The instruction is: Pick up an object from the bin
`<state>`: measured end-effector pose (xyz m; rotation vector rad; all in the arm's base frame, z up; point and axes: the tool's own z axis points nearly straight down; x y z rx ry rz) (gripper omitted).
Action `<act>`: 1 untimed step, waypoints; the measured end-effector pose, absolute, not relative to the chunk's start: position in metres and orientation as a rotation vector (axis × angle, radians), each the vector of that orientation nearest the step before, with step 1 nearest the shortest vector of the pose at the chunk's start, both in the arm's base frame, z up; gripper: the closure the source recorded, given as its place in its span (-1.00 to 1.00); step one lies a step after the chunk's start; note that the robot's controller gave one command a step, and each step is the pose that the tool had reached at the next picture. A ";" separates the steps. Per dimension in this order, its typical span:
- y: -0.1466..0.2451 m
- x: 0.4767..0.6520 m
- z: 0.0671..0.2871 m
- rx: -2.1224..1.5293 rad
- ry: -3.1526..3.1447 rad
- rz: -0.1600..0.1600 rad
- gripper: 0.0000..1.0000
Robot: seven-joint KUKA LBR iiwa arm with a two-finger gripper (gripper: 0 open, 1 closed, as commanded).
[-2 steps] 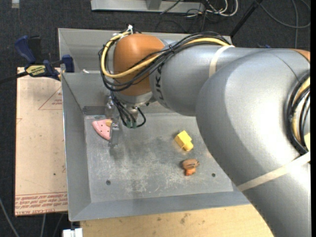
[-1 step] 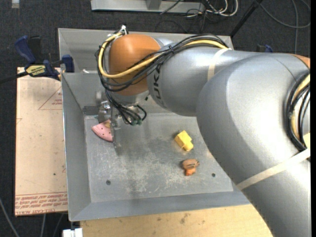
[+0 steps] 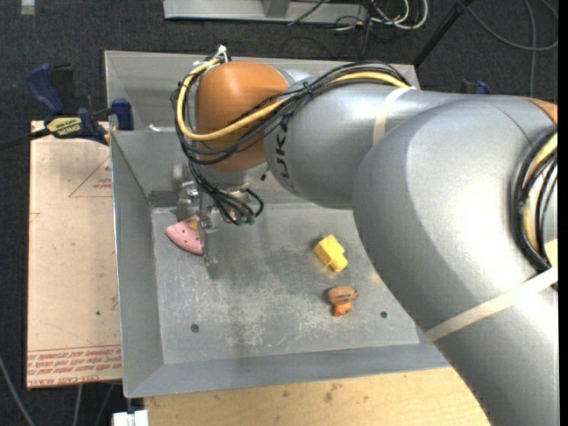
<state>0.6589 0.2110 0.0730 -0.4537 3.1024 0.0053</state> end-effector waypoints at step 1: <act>0.245 0.611 0.209 -0.462 3.103 0.004 1.00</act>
Offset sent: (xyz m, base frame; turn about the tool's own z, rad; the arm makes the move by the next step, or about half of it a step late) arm 0.0000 0.0000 0.0000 0.0000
